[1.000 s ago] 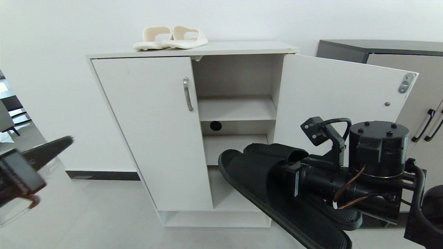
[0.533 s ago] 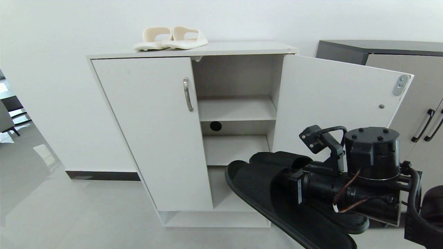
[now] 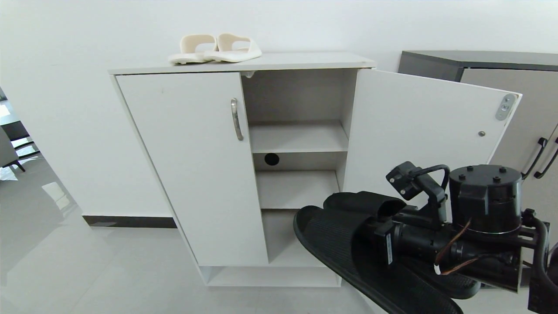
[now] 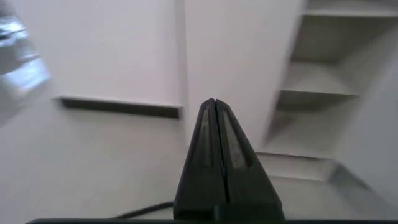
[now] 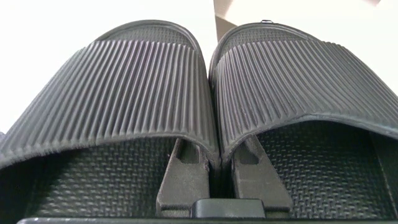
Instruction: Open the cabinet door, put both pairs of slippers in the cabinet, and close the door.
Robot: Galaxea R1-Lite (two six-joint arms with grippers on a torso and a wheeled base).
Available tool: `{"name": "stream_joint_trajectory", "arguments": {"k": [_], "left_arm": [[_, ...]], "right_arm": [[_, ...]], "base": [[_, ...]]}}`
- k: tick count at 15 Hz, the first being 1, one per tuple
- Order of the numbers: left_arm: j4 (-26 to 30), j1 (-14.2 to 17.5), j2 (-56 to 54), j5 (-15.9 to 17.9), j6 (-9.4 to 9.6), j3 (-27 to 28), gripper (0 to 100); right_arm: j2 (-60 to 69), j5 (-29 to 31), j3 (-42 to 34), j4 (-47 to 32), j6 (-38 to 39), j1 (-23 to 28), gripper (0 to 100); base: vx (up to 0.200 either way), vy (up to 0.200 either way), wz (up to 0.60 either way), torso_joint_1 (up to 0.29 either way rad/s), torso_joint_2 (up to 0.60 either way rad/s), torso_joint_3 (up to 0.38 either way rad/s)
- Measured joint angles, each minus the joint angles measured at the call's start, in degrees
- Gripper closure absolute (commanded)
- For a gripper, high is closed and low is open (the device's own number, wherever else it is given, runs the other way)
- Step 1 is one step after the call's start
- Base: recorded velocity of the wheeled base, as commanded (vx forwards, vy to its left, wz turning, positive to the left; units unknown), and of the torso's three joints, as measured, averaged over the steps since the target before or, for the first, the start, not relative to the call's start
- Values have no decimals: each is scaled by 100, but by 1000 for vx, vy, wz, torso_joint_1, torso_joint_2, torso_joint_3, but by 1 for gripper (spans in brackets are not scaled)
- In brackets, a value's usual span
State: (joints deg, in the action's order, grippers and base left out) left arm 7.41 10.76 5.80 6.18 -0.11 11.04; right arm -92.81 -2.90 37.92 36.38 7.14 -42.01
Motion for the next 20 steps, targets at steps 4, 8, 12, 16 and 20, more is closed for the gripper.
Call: {"name": "stream_joint_trajectory", "arguments": {"k": [4, 8, 12, 16, 20], "left_arm": [[-317, -241, -79, 1343, -1157, -201, 100], [-323, -1178, -165, 695, -972, -452, 100], [-662, -1079, -460, -1891, -32, -863, 100], [-933, -1056, -545, -1164, 27, -1061, 100], [-709, -1065, -562, -440, 188, -1093, 100]], "right_arm": [[105, -2, -102, 10, -61, -21, 100], [212, -7, -179, 10, -90, -84, 100], [260, -10, -218, 16, -123, -149, 100], [276, -18, -210, 32, -121, -274, 100], [282, -21, -196, 38, -121, -429, 100]], "base": [[0, 0, 0, 0, 0, 0], [0, 0, 0, 0, 0, 0], [0, 0, 0, 0, 0, 0], [0, 0, 0, 0, 0, 0], [0, 0, 0, 0, 0, 0]]}}
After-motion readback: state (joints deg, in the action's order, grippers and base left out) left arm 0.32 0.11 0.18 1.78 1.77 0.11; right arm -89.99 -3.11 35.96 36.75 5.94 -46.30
